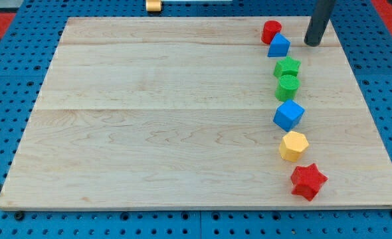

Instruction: Move the blue triangle away from the red circle

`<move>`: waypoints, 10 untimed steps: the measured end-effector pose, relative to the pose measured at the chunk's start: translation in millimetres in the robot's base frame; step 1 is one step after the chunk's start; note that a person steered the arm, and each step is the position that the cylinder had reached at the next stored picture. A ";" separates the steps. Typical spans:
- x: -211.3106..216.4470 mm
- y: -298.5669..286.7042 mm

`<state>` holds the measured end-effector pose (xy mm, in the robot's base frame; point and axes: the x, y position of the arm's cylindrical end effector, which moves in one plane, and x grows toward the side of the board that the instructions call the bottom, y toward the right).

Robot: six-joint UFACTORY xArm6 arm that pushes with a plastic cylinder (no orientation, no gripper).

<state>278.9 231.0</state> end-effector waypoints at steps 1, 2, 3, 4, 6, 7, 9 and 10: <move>4.0 -3.4; 4.2 -3.4; 4.2 -3.4; 4.2 -14.0; 4.1 -87.8; 4.1 -139.6; 28.1 -133.2; 42.7 -141.1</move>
<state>321.6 89.9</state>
